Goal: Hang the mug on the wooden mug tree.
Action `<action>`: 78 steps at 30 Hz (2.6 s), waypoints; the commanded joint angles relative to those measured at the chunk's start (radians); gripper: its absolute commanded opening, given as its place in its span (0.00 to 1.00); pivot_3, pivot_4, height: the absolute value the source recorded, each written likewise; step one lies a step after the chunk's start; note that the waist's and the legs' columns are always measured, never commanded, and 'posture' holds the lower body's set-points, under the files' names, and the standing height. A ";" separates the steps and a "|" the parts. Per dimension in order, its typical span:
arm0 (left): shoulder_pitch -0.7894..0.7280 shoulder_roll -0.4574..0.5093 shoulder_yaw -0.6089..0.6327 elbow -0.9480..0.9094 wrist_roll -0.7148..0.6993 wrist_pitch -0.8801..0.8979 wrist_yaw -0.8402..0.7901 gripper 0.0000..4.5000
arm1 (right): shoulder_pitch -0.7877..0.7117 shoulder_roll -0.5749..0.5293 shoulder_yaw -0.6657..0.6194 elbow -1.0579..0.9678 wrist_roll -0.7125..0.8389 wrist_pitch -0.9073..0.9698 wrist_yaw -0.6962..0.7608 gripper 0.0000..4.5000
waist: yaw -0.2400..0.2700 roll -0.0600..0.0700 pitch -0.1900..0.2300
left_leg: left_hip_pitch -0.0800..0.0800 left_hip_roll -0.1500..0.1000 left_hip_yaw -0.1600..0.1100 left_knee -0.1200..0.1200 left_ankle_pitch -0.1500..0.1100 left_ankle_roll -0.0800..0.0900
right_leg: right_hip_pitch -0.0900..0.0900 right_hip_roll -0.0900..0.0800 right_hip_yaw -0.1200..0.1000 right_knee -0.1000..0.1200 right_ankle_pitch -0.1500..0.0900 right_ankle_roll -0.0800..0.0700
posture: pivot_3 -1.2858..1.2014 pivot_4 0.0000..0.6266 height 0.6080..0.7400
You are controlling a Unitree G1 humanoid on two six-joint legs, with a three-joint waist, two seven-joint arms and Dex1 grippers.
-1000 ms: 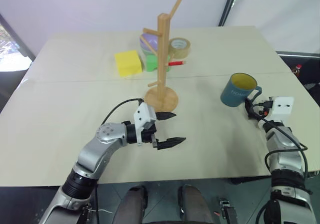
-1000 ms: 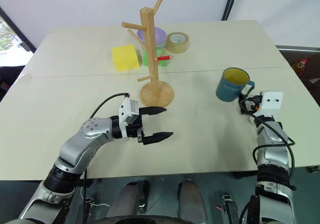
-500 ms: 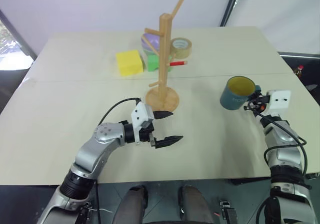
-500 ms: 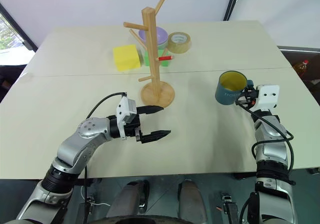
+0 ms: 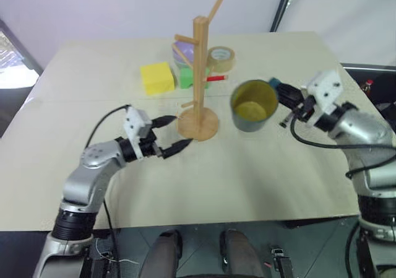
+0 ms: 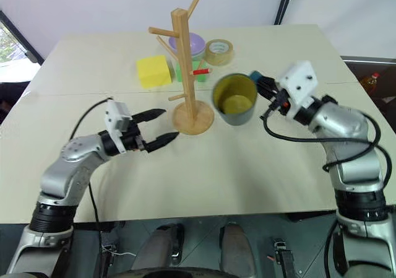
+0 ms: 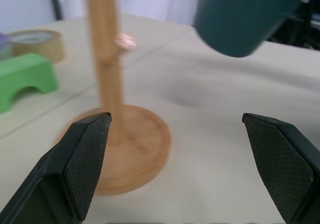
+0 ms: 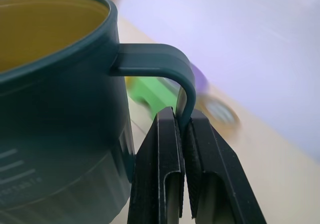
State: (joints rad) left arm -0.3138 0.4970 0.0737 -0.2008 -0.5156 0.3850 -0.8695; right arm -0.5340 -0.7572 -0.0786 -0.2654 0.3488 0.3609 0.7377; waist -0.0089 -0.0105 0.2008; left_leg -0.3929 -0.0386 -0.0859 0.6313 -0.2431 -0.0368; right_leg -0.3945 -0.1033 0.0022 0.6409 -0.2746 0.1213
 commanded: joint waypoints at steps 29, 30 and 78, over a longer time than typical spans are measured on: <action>0.034 0.073 0.089 -0.151 -0.158 0.061 0.002 1.00 | -0.367 0.045 0.188 0.245 -0.153 -0.051 0.234 0.01 | -0.004 0.000 0.000 | -0.016 -0.001 0.002 0.001 0.001 -0.002 | -0.013 0.001 0.000 -0.008 0.009 0.002 | 0.52 0.24 1.00; 0.034 0.074 0.088 -0.150 -0.158 0.061 0.002 1.00 | -0.371 0.048 0.190 0.247 -0.157 -0.051 0.237 0.01 | -0.006 0.000 0.000 | -0.016 -0.001 0.001 0.001 0.001 -0.002 | -0.013 0.001 0.000 -0.008 0.009 0.002 | 0.52 0.24 1.00; 0.101 0.043 0.111 -0.111 -0.109 0.023 0.104 1.00 | -0.094 0.098 -0.134 0.308 -0.091 -0.061 0.052 0.62 | -0.003 -0.001 -0.001 | -0.015 -0.001 0.003 0.001 0.003 -0.005 | -0.012 0.003 0.000 -0.006 0.010 0.000 | 0.52 0.24 1.00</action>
State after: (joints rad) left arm -0.2241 0.5474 0.1537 -0.3144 -0.6462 0.4412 -0.7947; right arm -0.6636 -0.6832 -0.1627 0.0846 0.2159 0.3065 0.8331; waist -0.0114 -0.0113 0.1997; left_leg -0.4072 -0.0387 -0.0834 0.6324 -0.2404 -0.0414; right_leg -0.4061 -0.0996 0.0023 0.6351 -0.2646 0.1214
